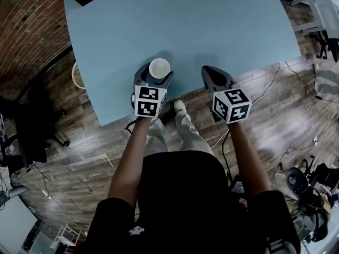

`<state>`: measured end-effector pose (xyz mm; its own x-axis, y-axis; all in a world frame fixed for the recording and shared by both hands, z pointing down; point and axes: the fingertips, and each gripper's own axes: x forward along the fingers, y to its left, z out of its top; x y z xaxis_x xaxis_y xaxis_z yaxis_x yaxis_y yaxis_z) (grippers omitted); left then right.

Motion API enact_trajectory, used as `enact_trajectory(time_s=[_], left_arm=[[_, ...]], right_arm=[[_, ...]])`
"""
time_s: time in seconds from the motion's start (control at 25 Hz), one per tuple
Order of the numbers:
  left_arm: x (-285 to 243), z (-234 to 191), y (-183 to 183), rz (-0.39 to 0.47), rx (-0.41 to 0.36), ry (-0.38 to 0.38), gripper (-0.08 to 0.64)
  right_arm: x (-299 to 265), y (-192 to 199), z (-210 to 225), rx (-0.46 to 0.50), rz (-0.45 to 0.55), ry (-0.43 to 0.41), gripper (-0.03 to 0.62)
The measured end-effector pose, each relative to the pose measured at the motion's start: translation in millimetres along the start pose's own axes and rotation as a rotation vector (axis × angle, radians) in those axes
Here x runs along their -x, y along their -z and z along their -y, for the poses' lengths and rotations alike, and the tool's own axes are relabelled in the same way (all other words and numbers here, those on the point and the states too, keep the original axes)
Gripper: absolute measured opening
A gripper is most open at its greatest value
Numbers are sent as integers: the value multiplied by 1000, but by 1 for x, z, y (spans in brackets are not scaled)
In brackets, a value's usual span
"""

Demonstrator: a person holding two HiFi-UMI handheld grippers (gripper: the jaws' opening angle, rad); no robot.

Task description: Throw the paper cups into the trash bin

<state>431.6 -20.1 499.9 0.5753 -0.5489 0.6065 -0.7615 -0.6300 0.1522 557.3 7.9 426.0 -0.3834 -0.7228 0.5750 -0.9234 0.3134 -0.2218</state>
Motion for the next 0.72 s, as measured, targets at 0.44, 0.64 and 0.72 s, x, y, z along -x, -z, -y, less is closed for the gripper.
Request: enact_trajectory(time_s=[0.44,0.64,0.72], left_arm=[[6,-4,-8,9,-7,-42,341],[20,-2,-22,60,-1,-59,339],[27,-5,-30,82,13,-70,336]], right_arm=[[-1,-5,10,28,-6,-20,-5],[-2,-11,8,41,1,-42,-5],[-3,-16,5,50,7,-57,-5]])
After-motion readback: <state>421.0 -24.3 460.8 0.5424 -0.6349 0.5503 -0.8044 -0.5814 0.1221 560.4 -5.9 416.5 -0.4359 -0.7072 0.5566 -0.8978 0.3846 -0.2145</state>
